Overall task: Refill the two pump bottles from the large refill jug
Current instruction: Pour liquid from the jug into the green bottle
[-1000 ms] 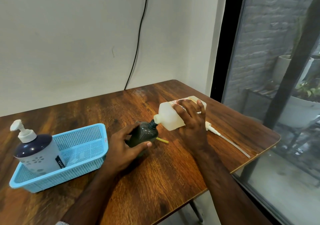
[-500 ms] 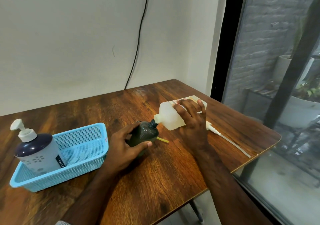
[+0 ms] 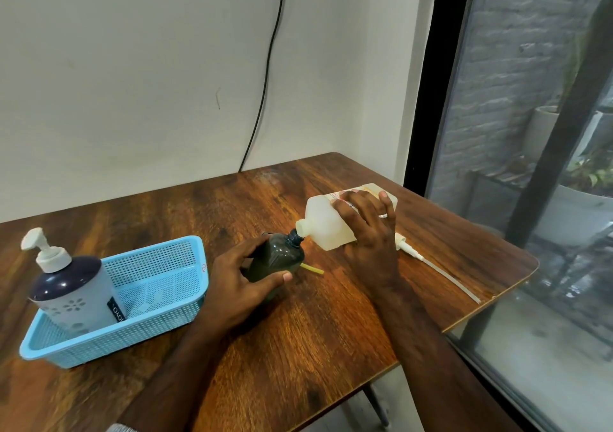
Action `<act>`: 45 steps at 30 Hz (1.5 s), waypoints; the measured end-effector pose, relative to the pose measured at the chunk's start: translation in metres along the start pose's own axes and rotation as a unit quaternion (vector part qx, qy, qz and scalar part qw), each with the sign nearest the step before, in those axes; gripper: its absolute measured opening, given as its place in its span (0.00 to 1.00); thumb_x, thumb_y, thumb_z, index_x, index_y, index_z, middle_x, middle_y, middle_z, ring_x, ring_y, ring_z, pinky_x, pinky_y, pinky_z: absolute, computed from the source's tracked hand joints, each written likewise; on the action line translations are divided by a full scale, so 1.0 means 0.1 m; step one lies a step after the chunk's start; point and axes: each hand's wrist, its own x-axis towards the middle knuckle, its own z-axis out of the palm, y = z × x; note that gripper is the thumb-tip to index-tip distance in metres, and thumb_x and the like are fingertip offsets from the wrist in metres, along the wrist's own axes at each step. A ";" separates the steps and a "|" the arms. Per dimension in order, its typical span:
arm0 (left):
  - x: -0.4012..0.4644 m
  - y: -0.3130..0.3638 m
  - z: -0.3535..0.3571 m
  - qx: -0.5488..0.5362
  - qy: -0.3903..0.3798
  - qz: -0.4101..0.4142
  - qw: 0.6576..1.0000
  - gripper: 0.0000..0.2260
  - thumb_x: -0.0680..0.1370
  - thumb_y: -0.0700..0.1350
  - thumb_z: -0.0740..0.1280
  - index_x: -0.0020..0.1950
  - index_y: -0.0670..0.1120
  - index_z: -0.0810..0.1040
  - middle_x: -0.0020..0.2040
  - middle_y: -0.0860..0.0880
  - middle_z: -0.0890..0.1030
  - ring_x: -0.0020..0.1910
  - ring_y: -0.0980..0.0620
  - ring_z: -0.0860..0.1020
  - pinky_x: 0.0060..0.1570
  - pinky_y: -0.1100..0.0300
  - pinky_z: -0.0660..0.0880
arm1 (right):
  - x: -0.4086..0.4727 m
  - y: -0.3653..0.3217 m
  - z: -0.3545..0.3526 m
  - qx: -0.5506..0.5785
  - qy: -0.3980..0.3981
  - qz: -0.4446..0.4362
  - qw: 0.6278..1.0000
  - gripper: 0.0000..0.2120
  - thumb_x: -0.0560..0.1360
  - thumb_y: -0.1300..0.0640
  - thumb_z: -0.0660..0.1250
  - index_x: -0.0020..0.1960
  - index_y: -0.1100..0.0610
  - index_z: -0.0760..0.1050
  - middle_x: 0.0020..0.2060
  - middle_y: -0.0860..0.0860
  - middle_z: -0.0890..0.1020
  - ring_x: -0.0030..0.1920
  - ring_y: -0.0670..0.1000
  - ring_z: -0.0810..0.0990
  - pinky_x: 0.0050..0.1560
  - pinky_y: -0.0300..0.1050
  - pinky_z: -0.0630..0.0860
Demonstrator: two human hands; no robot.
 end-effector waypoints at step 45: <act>0.00 0.00 0.01 0.003 -0.002 -0.004 1.000 0.28 0.68 0.49 0.79 0.65 0.59 0.72 0.56 0.68 0.75 0.56 0.74 0.73 0.52 0.66 0.73 | 0.01 0.00 -0.01 -0.003 -0.004 0.001 1.000 0.39 0.63 0.56 0.83 0.69 0.50 0.68 0.66 0.57 0.77 0.68 0.57 0.71 0.80 0.49 0.42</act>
